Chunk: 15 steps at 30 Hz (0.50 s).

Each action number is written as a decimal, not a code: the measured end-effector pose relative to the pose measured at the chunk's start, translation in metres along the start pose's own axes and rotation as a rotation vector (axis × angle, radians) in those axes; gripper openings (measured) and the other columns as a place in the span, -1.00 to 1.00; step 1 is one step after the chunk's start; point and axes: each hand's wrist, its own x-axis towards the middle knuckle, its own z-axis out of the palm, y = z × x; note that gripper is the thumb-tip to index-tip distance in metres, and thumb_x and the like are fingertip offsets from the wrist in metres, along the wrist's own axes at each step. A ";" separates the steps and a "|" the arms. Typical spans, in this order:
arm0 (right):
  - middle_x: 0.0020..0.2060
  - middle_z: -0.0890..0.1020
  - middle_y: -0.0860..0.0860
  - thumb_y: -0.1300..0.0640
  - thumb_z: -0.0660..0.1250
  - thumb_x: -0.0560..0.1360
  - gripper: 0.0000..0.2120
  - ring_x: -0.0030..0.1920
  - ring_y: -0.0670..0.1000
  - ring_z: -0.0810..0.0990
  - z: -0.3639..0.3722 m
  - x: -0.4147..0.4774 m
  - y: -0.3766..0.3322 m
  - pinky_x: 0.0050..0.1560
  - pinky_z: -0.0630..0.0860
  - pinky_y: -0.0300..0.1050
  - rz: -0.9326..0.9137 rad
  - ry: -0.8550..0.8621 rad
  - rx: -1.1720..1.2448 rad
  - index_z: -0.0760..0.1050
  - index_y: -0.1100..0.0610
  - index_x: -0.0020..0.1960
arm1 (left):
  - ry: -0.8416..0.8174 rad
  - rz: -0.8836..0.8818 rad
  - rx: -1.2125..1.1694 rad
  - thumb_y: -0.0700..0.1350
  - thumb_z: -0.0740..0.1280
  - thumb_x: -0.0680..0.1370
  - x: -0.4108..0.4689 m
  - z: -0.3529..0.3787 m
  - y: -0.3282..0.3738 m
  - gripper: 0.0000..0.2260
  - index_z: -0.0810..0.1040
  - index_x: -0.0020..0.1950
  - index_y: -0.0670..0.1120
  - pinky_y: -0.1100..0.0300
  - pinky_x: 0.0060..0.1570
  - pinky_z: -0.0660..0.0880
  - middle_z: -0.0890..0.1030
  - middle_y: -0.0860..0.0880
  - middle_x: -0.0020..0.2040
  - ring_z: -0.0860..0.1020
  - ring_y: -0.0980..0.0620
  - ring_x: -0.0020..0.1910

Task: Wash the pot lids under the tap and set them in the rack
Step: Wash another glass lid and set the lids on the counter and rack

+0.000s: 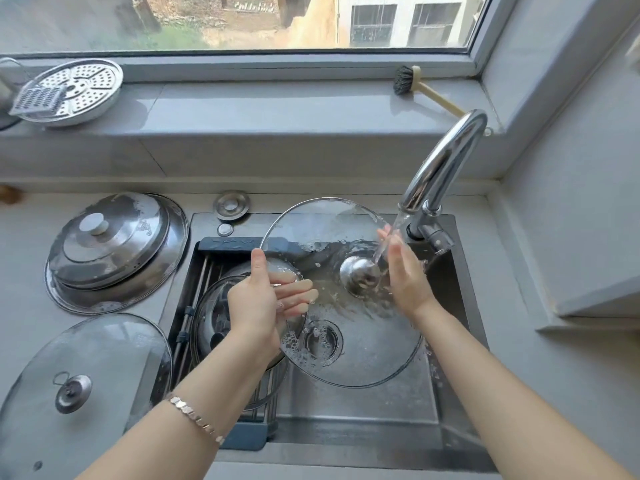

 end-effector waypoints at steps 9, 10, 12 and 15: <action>0.49 -0.08 -0.12 -0.15 -0.20 0.57 -0.44 0.49 -0.15 -0.18 -0.001 -0.019 0.034 0.49 -0.20 -0.12 -0.029 -0.204 -0.312 -0.09 0.02 0.51 | 0.043 -0.047 0.006 0.16 0.12 0.59 0.006 -0.006 -0.013 -0.54 0.47 -0.21 -0.21 0.30 -0.62 0.47 0.63 -0.13 -0.50 0.56 0.02 -0.61; 0.52 -0.11 -0.06 -0.13 -0.17 0.60 -0.45 0.50 -0.12 -0.19 -0.004 -0.019 0.037 0.50 -0.20 -0.09 0.122 -0.183 -0.292 -0.12 0.05 0.52 | 0.045 -0.043 0.007 0.16 0.12 0.59 0.006 -0.006 -0.014 -0.55 0.47 -0.21 -0.21 0.30 -0.62 0.47 0.62 -0.13 -0.51 0.55 0.03 -0.62; 0.53 -0.14 0.02 -0.13 -0.17 0.59 -0.42 0.51 -0.08 -0.22 -0.004 -0.022 0.038 0.49 -0.22 -0.09 0.231 -0.170 -0.263 -0.17 0.11 0.52 | 0.042 -0.035 0.009 0.15 0.12 0.59 0.007 -0.005 -0.014 -0.54 0.46 -0.22 -0.21 0.30 -0.63 0.47 0.62 -0.12 -0.52 0.55 0.03 -0.63; 0.52 -0.04 0.01 -0.17 -0.08 0.56 -0.35 0.52 -0.05 -0.09 -0.005 -0.028 0.031 0.46 -0.11 -0.17 0.170 -0.147 -0.218 -0.11 0.14 0.52 | 0.026 -0.035 -0.007 0.15 0.11 0.60 0.009 -0.004 -0.013 -0.56 0.45 -0.22 -0.20 0.32 -0.65 0.45 0.61 -0.12 -0.53 0.55 0.03 -0.63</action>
